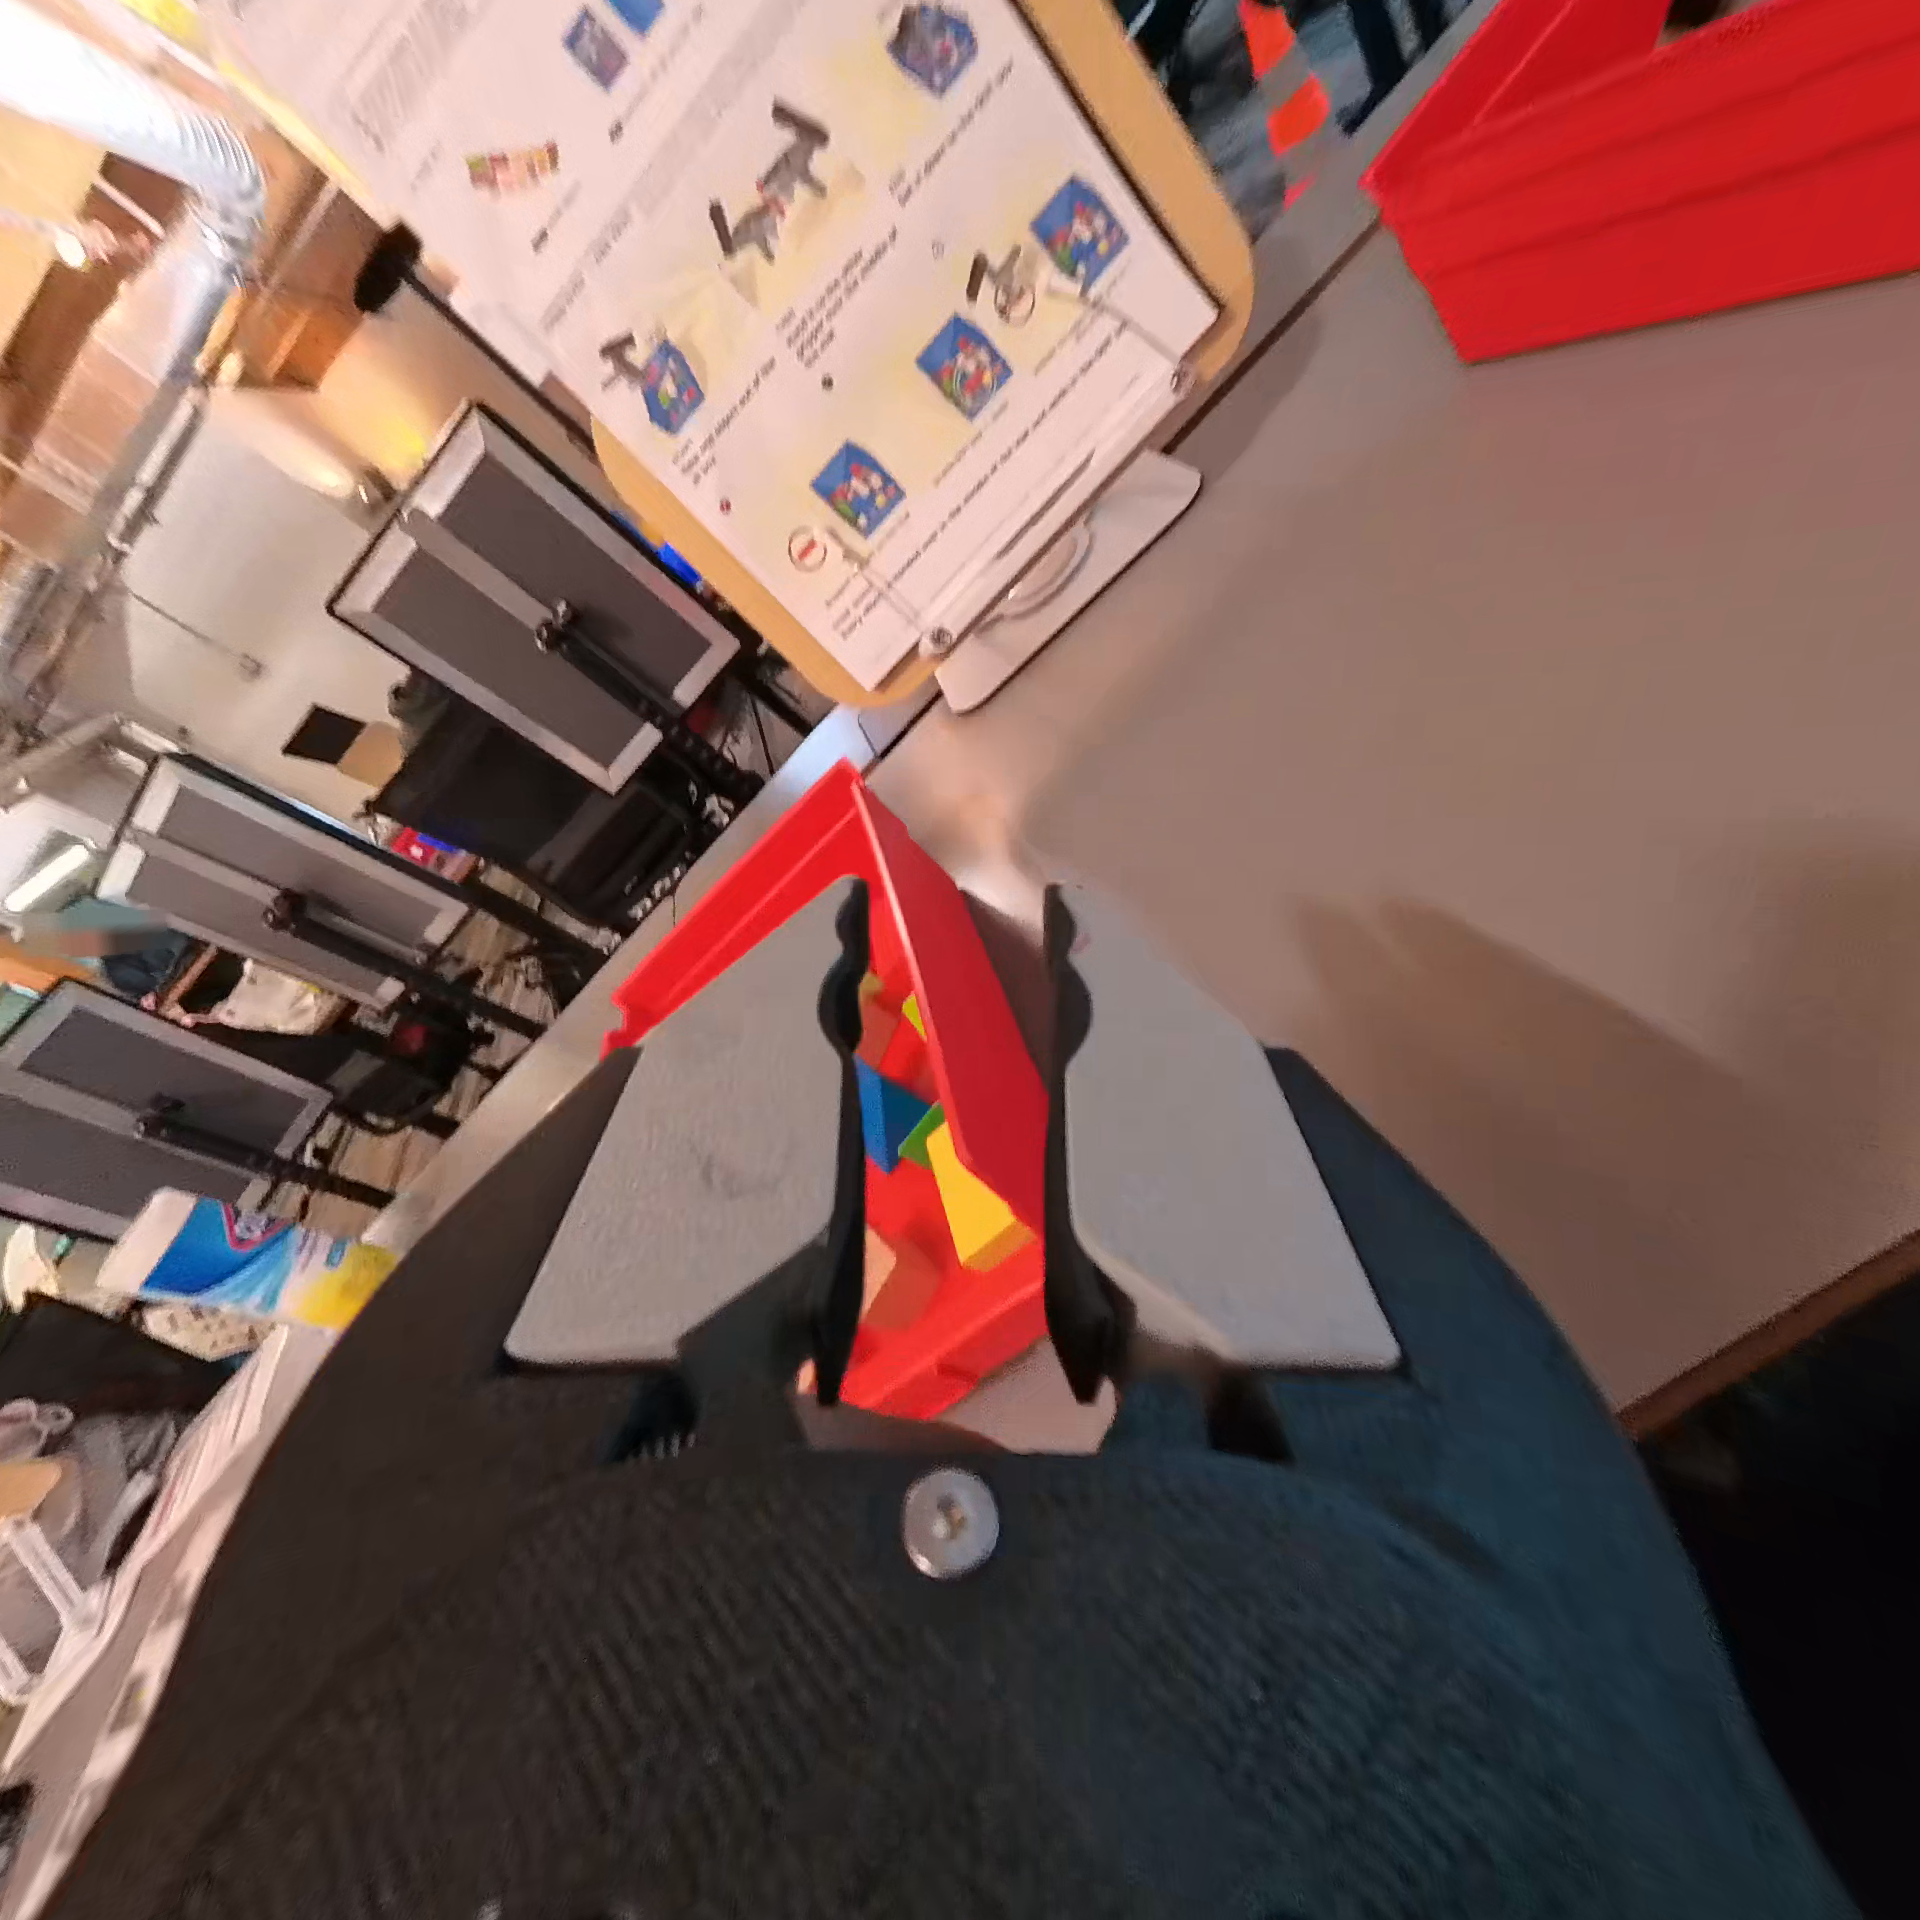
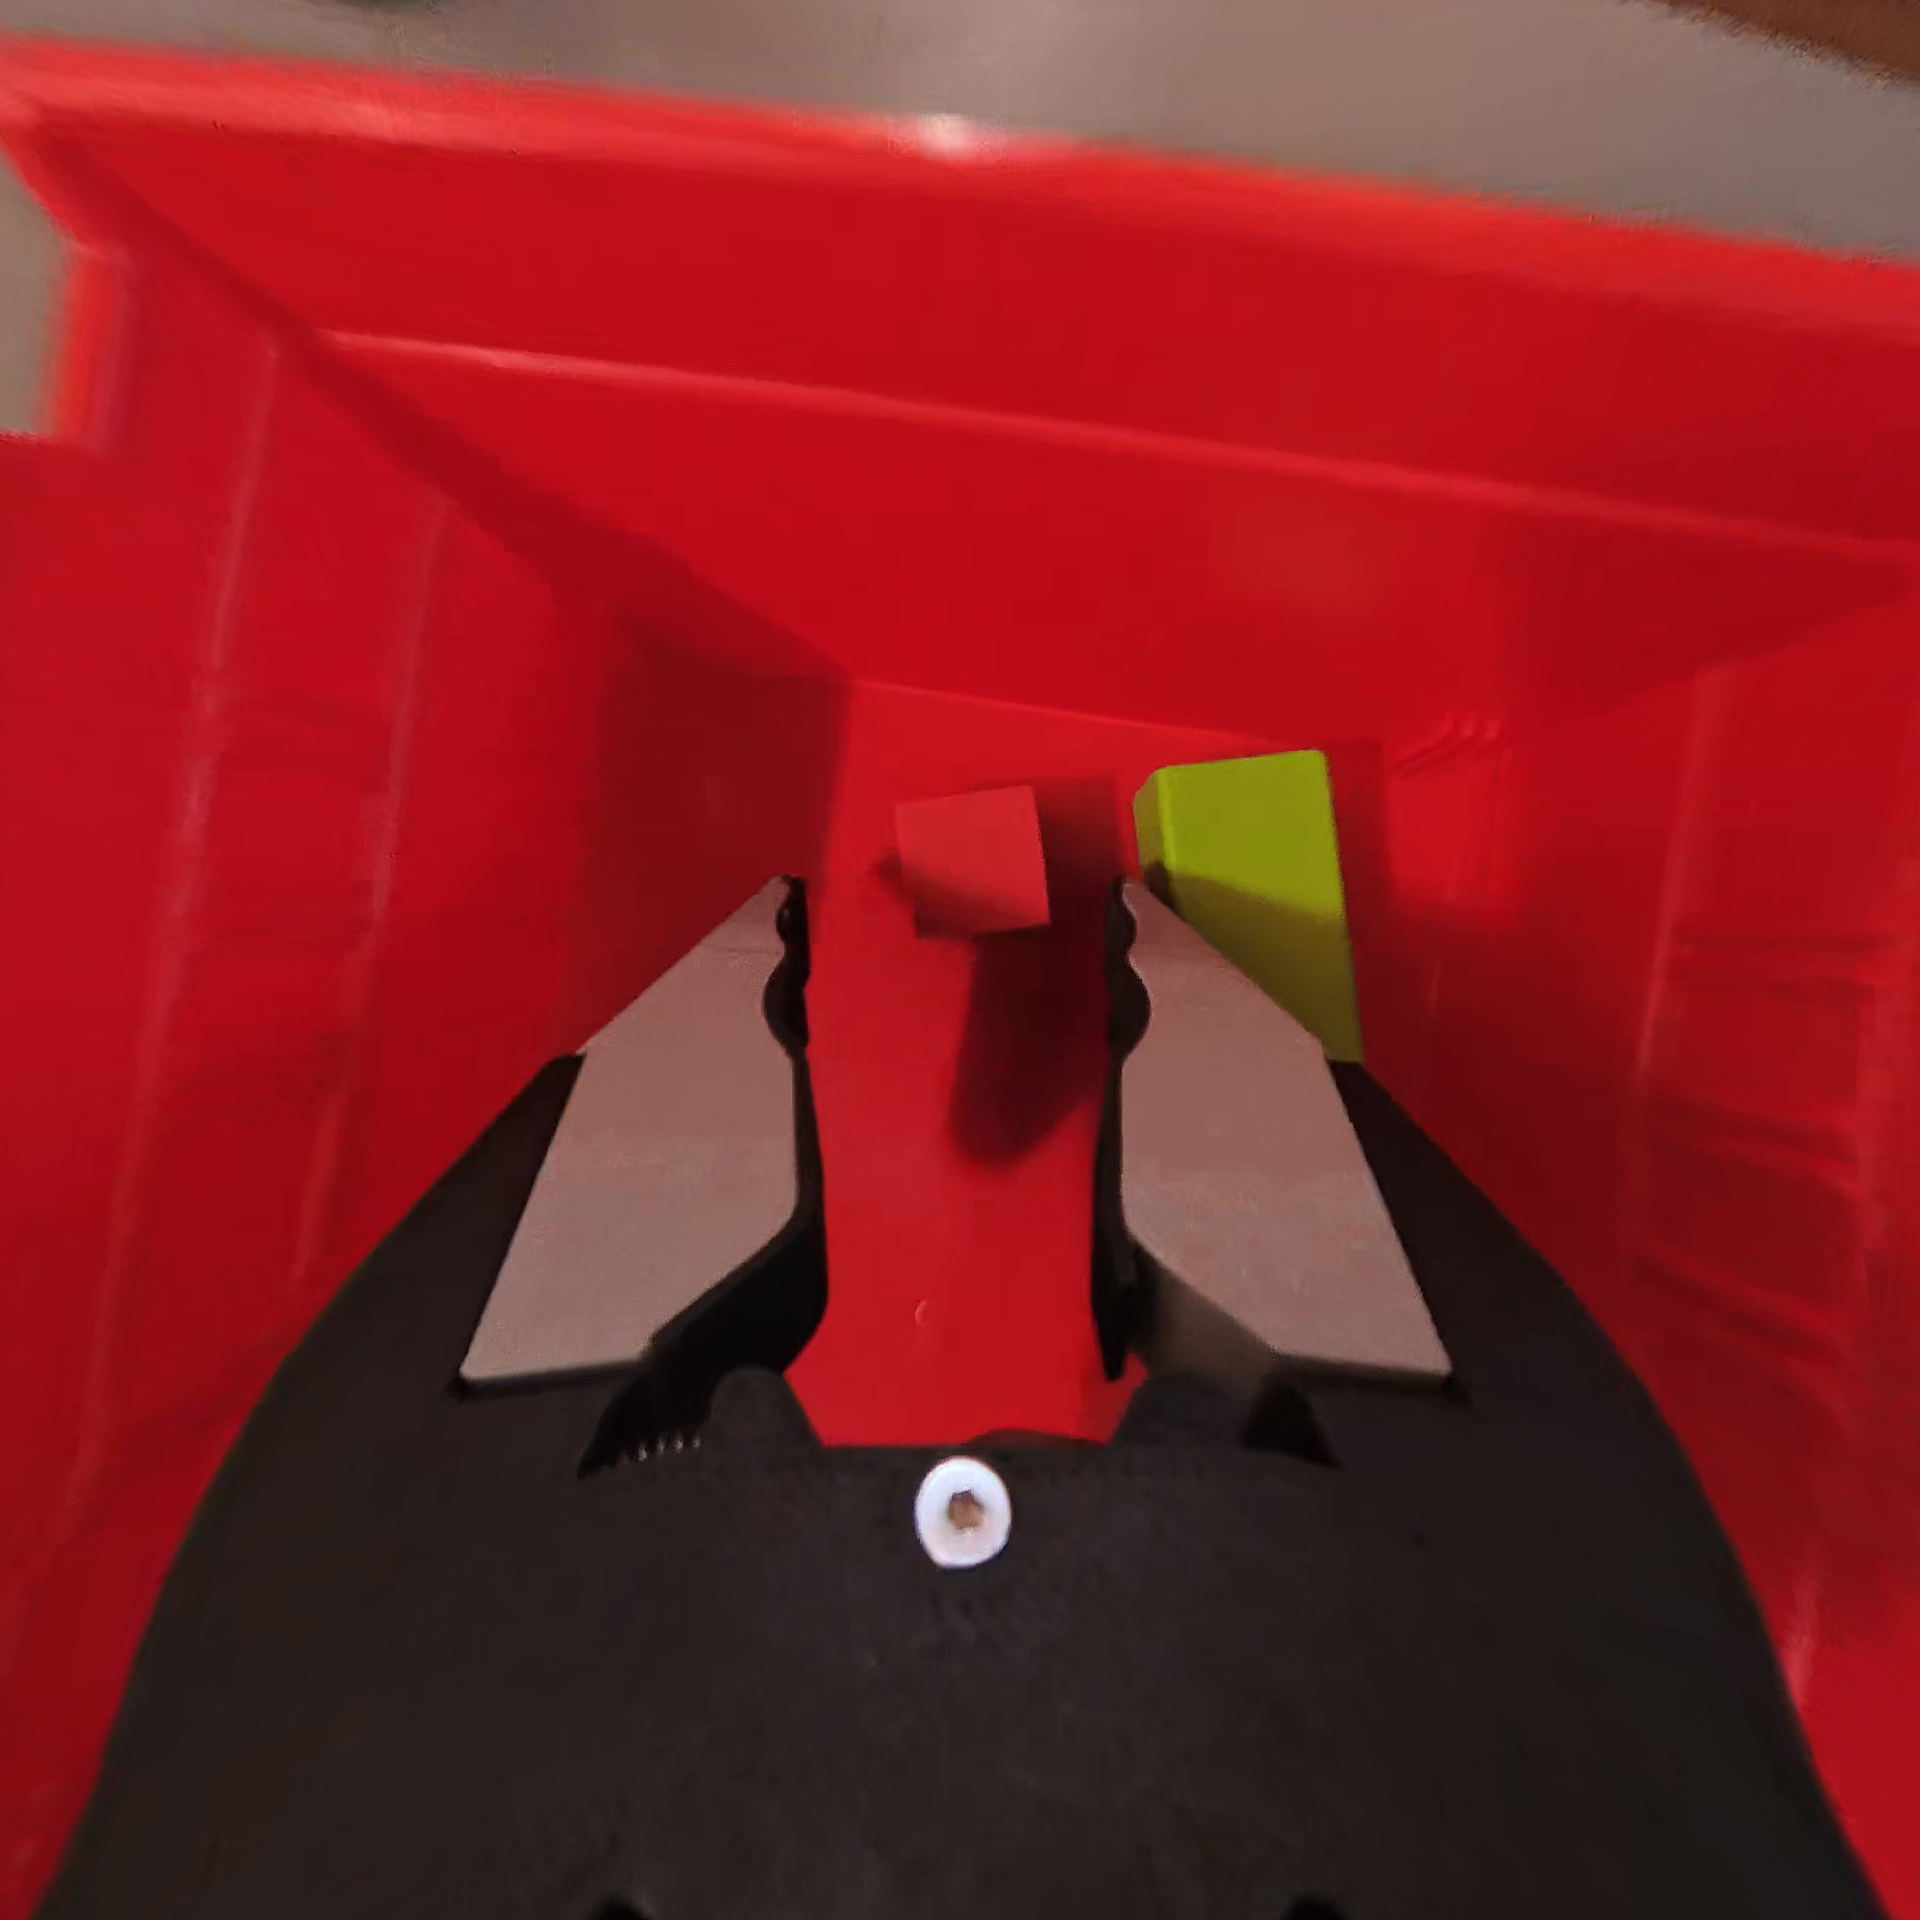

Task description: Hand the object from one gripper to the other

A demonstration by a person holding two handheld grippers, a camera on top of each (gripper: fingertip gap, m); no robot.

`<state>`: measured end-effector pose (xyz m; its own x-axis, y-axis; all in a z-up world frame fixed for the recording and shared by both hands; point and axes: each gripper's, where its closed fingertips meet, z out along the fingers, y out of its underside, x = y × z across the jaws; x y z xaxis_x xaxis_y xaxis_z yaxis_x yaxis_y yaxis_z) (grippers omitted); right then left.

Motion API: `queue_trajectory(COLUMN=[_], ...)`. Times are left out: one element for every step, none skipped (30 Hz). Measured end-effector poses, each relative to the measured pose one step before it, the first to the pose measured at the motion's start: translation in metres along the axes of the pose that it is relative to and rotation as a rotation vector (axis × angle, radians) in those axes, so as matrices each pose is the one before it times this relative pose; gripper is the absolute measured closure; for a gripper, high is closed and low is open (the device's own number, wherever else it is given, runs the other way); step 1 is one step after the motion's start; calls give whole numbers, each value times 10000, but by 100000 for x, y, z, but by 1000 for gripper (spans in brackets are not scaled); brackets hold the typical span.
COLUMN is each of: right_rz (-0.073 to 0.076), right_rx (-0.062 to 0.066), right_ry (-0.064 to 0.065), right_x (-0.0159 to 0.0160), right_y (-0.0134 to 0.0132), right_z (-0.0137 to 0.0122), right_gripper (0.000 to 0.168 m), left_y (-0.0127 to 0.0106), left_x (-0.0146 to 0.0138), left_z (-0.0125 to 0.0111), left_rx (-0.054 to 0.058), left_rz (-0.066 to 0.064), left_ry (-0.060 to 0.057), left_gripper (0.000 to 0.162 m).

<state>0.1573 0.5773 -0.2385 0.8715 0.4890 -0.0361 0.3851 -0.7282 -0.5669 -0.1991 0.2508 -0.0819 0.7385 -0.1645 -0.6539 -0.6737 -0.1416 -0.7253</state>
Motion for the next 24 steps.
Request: queue_trajectory(right_rz=[-13,-33,-42,-63,-71,-65,-88,-115,-115,-126,-162,-225,-324,-377,-400,-354,-229,-58,82,83,74,49,6,-38], right_rx=[368,367,398,458,530,614,672,664,605,558,579,649,545,-25,-68,342,584,459,166,98,130,77,-42,-77], right_ry=[-121,-89,-55,-130,-283,-447,-608,-714,-756,-785,-682,-452,-209,-53,149,267,215,34,-129,-173,-108,-67,-63,-17], right_x=[-468,-552,-643,-907,-1302,-1731,-2167,-2517,-2727,-2864,-2710,-2225,-1614,-1199,-779,-469,-322,-319,-365,-358,-206,-102,-80,12], right_y=[-638,-651,-685,-708,-694,-712,-684,-545,-255,140,362,153,-660,-794,-599,-632,-757,-815,-572,-342,-224,-96,68,125], right_z=[-1079,-1275,-1470,-1675,-1851,-1975,-1997,-1923,-1785,-1638,-1420,-1122,-747,-554,-684,-802,-792,-577,-389,-294,-218,-106,-11,32], right_gripper=[113,112,110,109,109,109,109,110,110,109,110,114,122,119,114,113,117,118,117,115,115,115,115,115], left_y=[604,539,499,464,462,514,629,709,708,587,448,295,144,17,-46,53,204,266,222,258,445,635,677,572], left_x=[-313,-385,-479,-584,-842,-1128,-1323,-1389,-1228,-891,-632,-520,-339,-222,-119,45,86,26,14,51,113,70,12,-65], left_z=[25,-1,-20,-47,-83,-70,-26,27,81,81,66,20,7,-7,-15,14,75,101,124,224,354,486,577,632], left_rx=[-222,-149,-78,-32,-11,-26,-71,-125,-144,-117,-71,-23,5,29,61,10,-114,-155,-97,-97,-196,-290,-293,-207], left_rz=[-239,-387,-493,-516,-477,-411,-353,-367,-397,-372,-305,-244,-138,-87,-52,57,87,69,51,22,-15,-33,-23,-24], left_ry=[54,96,123,114,-5,-171,-289,-341,-263,-101,-10,-22,1,-10,-32,18,11,-33,-51,-4,67,72,42,-17], left_gripper=[130,129,128,128,128,128,127,128,127,127,126,126,126,126,126,126,126,126,126,126,126,125,123,122])
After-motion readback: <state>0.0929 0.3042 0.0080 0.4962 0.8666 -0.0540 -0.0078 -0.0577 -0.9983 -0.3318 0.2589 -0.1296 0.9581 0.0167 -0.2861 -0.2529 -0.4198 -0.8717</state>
